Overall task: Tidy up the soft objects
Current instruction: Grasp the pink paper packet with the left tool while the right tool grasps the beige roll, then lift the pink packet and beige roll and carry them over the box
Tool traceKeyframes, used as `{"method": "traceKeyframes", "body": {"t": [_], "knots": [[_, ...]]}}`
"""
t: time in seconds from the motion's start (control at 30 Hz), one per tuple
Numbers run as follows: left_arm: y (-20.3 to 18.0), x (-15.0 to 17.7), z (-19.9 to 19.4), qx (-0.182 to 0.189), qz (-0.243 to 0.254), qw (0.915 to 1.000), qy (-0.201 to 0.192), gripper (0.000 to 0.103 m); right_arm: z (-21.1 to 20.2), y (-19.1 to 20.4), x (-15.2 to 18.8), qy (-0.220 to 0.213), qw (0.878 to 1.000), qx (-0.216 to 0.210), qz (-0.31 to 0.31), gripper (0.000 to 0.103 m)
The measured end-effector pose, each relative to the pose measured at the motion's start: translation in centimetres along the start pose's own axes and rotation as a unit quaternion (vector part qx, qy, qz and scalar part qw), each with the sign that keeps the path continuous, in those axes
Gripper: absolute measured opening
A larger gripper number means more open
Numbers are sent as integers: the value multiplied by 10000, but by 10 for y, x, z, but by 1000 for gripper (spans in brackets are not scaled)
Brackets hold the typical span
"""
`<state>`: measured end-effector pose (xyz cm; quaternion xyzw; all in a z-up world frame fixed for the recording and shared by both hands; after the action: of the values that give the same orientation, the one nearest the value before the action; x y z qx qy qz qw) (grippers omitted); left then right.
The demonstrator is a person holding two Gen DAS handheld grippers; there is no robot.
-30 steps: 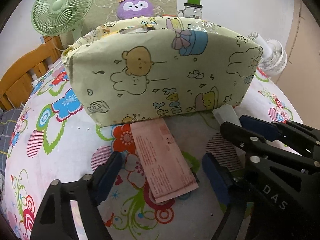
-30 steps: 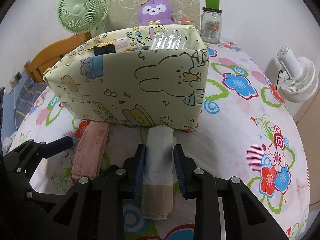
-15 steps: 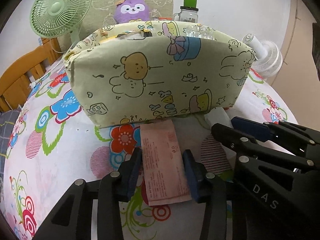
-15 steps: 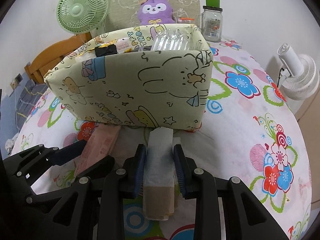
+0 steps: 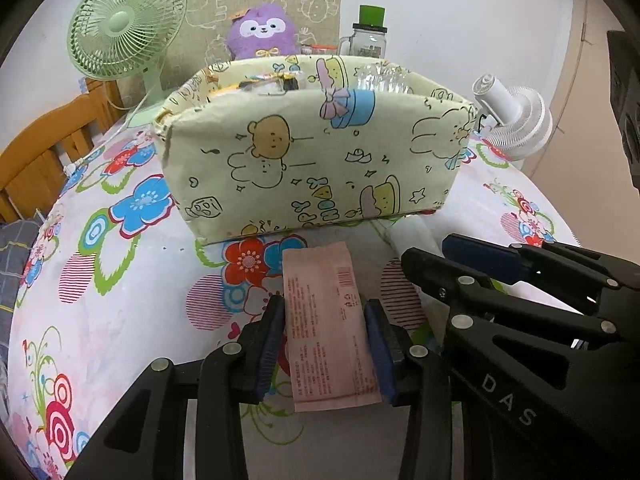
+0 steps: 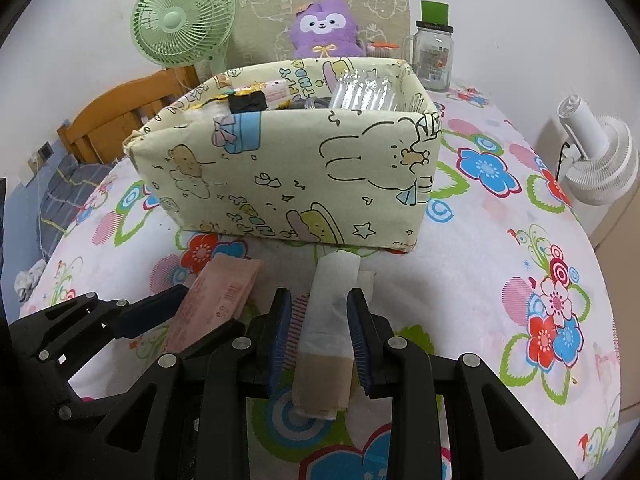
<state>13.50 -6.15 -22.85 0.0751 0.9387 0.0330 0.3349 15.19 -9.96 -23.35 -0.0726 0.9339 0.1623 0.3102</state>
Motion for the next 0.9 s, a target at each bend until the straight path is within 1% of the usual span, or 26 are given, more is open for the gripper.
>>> {"method": "traceKeyframes", "body": {"t": [0.4, 0.57, 0.7, 0.77, 0.8, 0.83, 0.87, 0.9], "knots": [[4, -3, -17, -69, -28, 9998, -167, 41, -19, 10, -1, -179, 9998, -18, -62, 30], [2, 0, -16, -60, -23, 9999, -136, 41, -21, 11, 0, -209, 9998, -37, -53, 31], [1, 3, -9, -48, -15, 10000, -38, 41, -18, 10, 3, -151, 9999, -62, -15, 32], [1, 5, -6, -50, -14, 10000, -12, 41, -15, 8, 5, -94, 9999, -36, 8, 34], [2, 6, -4, -48, -21, 10000, 18, 41, -13, 7, 6, -78, 10000, -26, 21, 38], [2, 6, -2, -40, -25, 10000, 37, 41, -11, 5, 7, -53, 10000, 0, 51, 46], [2, 7, 0, -36, -31, 10000, 49, 41, -10, 4, 8, -39, 10000, 21, 74, 51], [2, 7, 1, -30, -34, 10000, 58, 41, -8, 1, 8, -14, 9999, 56, 127, 59]]}}
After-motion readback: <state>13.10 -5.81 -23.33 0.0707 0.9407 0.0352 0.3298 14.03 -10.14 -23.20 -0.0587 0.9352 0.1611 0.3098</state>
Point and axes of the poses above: each gripper's, at about its wrist camera, not at the fingertips, and z roughly the way its jaws point, y to its left, x to its underside, the point moved 9 cm from there along z, roughly the way its jaws point, and after that the axes turned 12 degrees about -x, right-handed, at the moved point
